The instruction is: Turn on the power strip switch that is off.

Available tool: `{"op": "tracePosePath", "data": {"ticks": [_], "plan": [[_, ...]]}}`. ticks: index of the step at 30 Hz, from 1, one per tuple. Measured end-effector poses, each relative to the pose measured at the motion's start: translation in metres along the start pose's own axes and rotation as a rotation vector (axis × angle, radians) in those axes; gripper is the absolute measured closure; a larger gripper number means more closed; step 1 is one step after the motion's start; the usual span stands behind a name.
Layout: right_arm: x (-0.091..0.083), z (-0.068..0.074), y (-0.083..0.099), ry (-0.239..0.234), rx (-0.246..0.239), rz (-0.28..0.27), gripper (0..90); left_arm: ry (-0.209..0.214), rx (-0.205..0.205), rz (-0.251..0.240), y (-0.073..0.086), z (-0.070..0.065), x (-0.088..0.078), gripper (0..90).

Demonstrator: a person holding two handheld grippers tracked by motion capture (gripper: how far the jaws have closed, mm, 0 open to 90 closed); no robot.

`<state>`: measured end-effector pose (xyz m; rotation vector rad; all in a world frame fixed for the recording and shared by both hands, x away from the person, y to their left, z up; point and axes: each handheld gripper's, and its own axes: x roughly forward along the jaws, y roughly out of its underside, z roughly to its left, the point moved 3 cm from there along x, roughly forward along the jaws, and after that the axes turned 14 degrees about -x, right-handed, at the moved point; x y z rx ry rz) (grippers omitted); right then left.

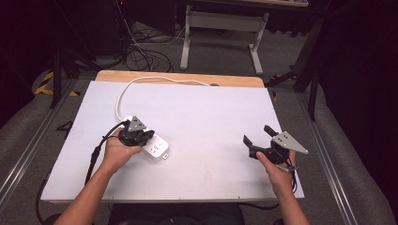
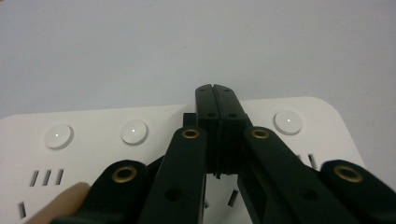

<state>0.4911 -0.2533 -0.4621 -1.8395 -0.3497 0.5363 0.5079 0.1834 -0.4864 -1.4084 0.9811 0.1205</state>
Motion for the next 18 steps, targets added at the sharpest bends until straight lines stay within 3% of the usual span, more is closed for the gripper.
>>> {"op": "tracePosePath", "data": {"ticks": [18], "plan": [[0.0014,0.0020,-0.0017,-0.006,-0.009,-0.004,6.9,-0.006,-0.058,-0.008,0.0050,0.0014,0.0013,90.0]]}}
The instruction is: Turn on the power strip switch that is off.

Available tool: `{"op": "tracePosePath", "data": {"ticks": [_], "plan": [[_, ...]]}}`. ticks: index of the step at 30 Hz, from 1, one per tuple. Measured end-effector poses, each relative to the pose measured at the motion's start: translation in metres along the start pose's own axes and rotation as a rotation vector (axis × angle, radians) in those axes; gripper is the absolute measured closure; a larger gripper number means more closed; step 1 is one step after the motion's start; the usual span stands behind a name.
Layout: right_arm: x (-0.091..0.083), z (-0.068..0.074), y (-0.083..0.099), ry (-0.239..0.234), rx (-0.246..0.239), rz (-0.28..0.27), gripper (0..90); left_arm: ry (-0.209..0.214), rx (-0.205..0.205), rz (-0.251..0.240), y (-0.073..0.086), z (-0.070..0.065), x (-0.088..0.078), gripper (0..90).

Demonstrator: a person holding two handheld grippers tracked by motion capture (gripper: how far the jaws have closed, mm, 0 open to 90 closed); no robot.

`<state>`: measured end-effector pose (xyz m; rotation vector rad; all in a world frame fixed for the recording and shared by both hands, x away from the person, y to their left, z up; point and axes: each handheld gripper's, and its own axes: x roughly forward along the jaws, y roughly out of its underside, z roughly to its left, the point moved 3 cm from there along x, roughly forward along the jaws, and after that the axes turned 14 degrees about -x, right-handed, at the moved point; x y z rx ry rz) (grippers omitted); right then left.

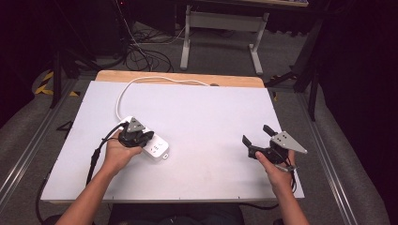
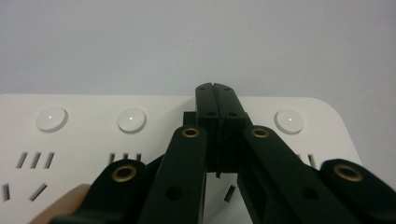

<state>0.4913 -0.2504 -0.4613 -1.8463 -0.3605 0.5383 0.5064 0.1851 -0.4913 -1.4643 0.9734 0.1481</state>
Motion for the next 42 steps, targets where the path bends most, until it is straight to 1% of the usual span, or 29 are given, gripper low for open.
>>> {"op": "tracePosePath", "data": {"ticks": [1,3,4,7,14,15,16,18,20,28,30,34,42], "plan": [[-0.0002,0.0003,-0.0003,-0.001,-0.001,0.001,6.9,0.010,-0.018,0.000,0.0009,0.0006,0.0004,90.0],[-0.0004,0.0007,-0.0009,-0.003,-0.003,-0.004,6.9,0.009,-0.012,0.003,0.0011,0.0010,0.0001,90.0],[-0.0004,0.0007,-0.0009,-0.003,-0.003,-0.004,6.9,0.017,-0.023,0.004,0.0011,0.0011,0.0002,90.0],[-0.0005,0.0003,-0.0009,-0.002,-0.001,-0.004,6.9,0.018,-0.019,0.005,0.0010,0.0011,0.0004,90.0],[-0.0002,0.0029,-0.0017,-0.004,-0.005,-0.001,6.9,0.018,-0.027,0.008,0.0005,0.0013,0.0003,90.0],[-0.0004,0.0033,-0.0018,-0.006,-0.004,-0.001,6.9,0.006,-0.014,0.010,-0.0001,0.0018,-0.0001,90.0],[-0.0004,0.0033,-0.0018,-0.006,-0.004,-0.001,6.9,-0.005,-0.010,0.010,-0.0006,0.0020,-0.0003,90.0],[-0.0007,0.0038,-0.0023,-0.006,-0.008,-0.003,6.9,0.016,-0.029,0.016,-0.0003,0.0012,0.0002,90.0],[-0.0016,0.0039,-0.0033,-0.004,-0.007,-0.006,6.9,0.022,-0.033,0.018,-0.0003,0.0017,0.0001,90.0],[-0.0048,0.0031,-0.0045,0.007,-0.006,-0.010,6.9,0.019,-0.032,0.021,-0.0011,0.0016,0.0002,90.0],[-0.0050,0.0033,-0.0043,0.005,-0.006,-0.008,6.9,0.015,-0.032,0.021,-0.0013,0.0023,-0.0001,90.0],[-0.0053,0.0030,-0.0039,0.006,-0.008,-0.007,6.9,0.021,-0.038,0.022,-0.0014,0.0023,0.0001,90.0],[-0.0045,0.0035,-0.0034,0.003,-0.010,-0.004,6.9,0.019,-0.036,0.023,-0.0016,0.0024,0.0001,90.0]]}}
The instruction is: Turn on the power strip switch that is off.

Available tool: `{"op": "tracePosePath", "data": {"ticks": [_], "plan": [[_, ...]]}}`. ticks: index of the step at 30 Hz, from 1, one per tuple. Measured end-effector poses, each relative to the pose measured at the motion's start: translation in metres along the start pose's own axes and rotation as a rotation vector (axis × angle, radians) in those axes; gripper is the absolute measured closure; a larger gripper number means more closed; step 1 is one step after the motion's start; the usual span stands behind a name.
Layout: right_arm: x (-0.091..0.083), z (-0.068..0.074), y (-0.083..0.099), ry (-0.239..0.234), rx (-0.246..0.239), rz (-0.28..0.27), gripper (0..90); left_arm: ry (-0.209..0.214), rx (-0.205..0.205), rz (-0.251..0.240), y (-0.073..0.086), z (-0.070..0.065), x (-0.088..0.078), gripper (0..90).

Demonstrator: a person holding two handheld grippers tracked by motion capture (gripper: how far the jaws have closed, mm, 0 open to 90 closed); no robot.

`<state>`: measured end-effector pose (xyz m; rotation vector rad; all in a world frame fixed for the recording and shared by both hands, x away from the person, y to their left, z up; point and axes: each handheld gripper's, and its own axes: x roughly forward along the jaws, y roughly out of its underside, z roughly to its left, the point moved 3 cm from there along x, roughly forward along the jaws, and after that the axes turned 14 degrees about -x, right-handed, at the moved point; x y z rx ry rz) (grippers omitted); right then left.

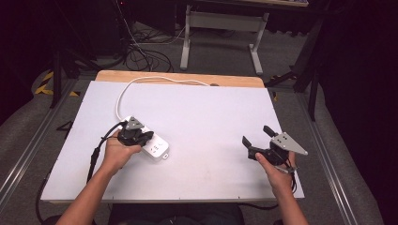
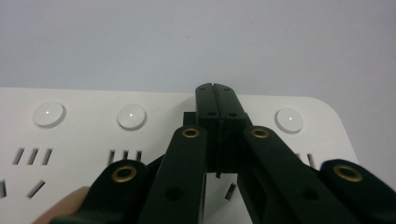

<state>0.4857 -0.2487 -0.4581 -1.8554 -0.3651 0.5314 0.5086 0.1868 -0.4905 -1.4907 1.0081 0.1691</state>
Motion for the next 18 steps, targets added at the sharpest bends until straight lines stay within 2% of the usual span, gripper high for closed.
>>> {"op": "tracePosePath", "data": {"ticks": [5,7,9,18], "plan": [[-0.0009,-0.0005,-0.0004,0.001,0.007,-0.005,6.9,0.003,-0.002,0.001,0.0000,0.0001,0.0000,90.0],[-0.0008,-0.0007,-0.0004,0.001,0.007,-0.005,6.9,-0.007,0.010,0.000,-0.0004,0.0005,-0.0003,90.0],[-0.0002,-0.0008,0.0000,0.000,0.003,-0.002,6.9,0.001,0.000,0.000,0.0000,-0.0003,0.0002,90.0],[0.0007,0.0002,-0.0002,-0.002,0.002,-0.002,6.9,-0.001,0.004,0.000,-0.0001,-0.0001,0.0001,90.0]]}}
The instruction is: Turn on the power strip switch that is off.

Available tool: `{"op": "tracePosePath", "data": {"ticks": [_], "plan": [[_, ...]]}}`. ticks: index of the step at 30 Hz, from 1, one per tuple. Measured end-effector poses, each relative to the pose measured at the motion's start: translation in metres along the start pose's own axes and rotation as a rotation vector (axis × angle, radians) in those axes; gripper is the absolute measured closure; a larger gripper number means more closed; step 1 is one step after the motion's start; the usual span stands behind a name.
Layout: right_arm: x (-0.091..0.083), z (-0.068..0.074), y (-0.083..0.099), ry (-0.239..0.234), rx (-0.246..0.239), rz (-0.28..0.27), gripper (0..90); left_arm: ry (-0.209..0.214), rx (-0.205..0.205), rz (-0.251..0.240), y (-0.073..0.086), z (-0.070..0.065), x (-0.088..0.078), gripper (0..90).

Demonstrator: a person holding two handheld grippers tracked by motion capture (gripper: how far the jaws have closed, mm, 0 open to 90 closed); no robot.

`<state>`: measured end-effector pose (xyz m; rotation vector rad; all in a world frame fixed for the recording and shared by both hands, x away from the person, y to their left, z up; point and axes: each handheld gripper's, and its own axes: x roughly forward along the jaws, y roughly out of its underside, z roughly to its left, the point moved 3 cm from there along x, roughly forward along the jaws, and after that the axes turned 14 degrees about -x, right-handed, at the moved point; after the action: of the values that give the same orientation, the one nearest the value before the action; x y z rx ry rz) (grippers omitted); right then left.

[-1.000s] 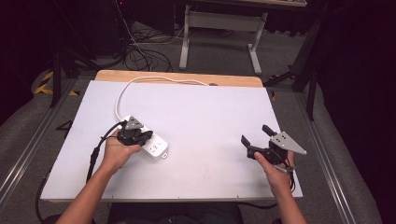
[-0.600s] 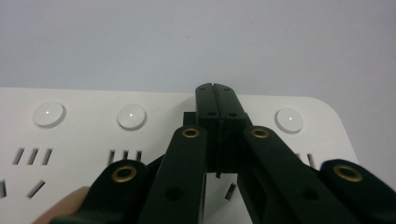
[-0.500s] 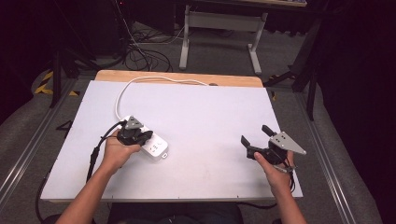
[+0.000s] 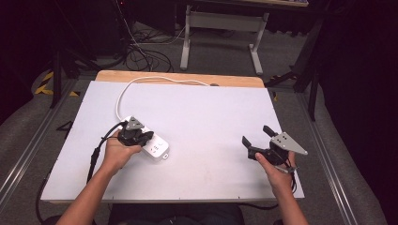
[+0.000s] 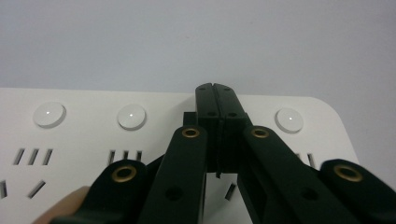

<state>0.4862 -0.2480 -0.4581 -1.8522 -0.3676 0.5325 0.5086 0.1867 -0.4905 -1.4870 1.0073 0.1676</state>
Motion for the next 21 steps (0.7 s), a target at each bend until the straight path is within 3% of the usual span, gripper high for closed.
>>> {"op": "tracePosePath", "data": {"ticks": [21], "plan": [[0.0003,0.0002,0.0004,-0.002,-0.004,0.003,6.9,-0.008,0.008,-0.002,-0.0007,0.0004,-0.0003,90.0]]}}
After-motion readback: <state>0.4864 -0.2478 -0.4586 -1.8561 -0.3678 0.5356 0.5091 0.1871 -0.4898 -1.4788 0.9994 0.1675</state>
